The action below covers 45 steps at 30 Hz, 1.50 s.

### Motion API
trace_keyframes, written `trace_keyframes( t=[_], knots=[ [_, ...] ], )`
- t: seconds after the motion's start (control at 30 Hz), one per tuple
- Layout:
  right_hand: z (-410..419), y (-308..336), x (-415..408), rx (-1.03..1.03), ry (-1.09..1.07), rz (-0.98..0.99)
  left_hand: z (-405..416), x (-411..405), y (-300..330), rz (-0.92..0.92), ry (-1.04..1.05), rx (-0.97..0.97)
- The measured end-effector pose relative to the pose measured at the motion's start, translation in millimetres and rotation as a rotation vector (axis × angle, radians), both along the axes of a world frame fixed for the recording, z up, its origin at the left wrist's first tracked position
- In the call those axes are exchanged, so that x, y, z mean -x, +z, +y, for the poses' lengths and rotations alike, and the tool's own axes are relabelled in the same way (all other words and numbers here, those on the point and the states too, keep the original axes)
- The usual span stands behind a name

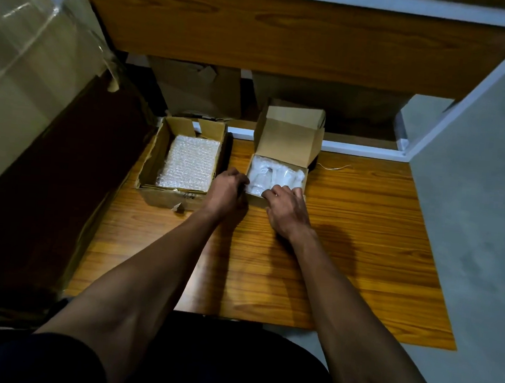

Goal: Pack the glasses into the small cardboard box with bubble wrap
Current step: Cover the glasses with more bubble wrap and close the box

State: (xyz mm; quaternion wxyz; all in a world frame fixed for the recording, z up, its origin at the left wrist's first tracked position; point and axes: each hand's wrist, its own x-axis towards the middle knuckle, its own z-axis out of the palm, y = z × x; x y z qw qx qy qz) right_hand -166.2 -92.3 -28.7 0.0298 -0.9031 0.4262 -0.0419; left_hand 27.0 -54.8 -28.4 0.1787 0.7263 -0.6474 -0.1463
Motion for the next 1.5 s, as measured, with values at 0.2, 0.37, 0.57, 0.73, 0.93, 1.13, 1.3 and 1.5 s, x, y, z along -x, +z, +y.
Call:
trace_keyframes(
  t=[0.2, 0.37, 0.57, 0.73, 0.93, 1.13, 1.3, 1.5],
  knots=[
    [-3.5, -11.4, 0.5, 0.01, 0.011, -0.062, 0.9, -4.0, 0.8, 0.01, 0.01, 0.113],
    [-4.8, -26.8, 3.7, 0.022, 0.016, -0.183, -12.6, -1.8, 6.1, -0.002, 0.026, 0.044],
    [-5.2, -31.1, 9.7, 0.005, 0.038, -0.248, -29.0, 4.1, 8.8, -0.008, 0.084, -0.092],
    [-9.7, -34.8, 12.1, -0.011, 0.052, -0.253, -39.8, 8.0, 9.3, -0.046, 0.113, -0.162],
    [-5.2, -19.5, 32.2, 0.043, -0.01, -0.255, -41.6, 11.4, 5.5, -0.025, 0.152, -0.158],
    [-14.0, -6.8, 69.4, -0.14, -0.395, -0.465, -23.1, 25.5, -2.4, 0.107, -0.105, 0.05],
    [-20.8, -5.2, 79.9, -0.293, -0.461, -0.63, -18.3, 56.3, -5.3, 0.121, -0.24, 0.053],
    [-35.0, 1.7, 72.1, -0.259, -0.379, -0.573, -22.8, 73.4, -6.5, 0.102, -0.289, 0.027]
  ],
)
